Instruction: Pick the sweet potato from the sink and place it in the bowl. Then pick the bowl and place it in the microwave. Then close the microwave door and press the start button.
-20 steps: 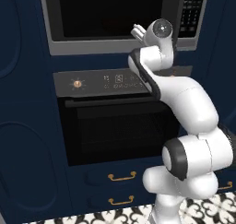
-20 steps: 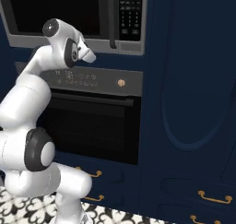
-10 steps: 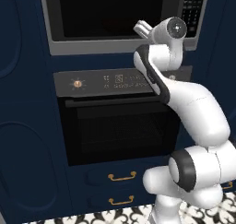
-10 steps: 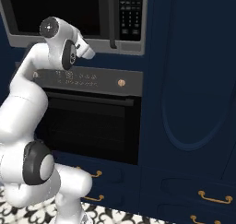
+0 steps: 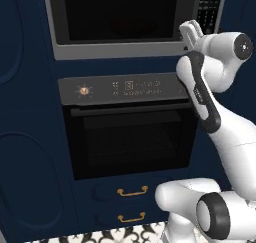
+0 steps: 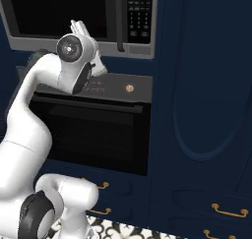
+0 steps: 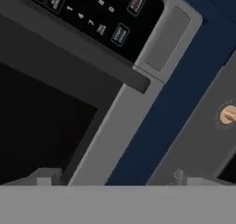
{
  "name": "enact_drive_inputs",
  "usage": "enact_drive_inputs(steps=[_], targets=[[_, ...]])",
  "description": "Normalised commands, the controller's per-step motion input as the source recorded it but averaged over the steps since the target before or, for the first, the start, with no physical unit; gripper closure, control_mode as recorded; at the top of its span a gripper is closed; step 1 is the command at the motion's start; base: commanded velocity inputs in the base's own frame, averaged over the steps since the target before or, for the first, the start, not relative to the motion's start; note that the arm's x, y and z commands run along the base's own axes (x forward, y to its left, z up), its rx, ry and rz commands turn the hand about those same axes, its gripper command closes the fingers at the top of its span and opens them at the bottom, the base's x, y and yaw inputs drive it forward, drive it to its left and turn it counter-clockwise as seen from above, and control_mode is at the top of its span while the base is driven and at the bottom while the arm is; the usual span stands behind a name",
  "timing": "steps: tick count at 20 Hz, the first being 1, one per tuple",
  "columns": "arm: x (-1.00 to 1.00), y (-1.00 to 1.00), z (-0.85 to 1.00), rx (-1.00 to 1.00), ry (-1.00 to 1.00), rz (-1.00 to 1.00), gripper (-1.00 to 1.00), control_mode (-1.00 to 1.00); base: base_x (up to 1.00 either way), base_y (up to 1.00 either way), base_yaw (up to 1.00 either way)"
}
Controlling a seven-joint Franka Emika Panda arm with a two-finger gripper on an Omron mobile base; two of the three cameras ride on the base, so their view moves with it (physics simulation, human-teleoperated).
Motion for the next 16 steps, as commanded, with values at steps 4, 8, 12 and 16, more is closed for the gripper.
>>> enact_drive_inputs(steps=[4, 8, 12, 16], targets=[[-0.04, -0.90, 0.62, 0.44, -0.03, 0.00, -1.00, -1.00, 0.00, 0.00, 0.00], [0.00, -0.63, 0.51, 0.34, -0.03, 0.00, -1.00, -1.00, 0.00, 0.00, 0.00], [0.01, -0.21, 0.00, 0.26, 0.00, 0.00, 1.00, -1.00, 0.00, 0.00, 0.00], [0.31, -0.04, -0.06, 0.20, 0.00, 0.00, 1.00, -1.00, 0.00, 0.00, 0.00]])
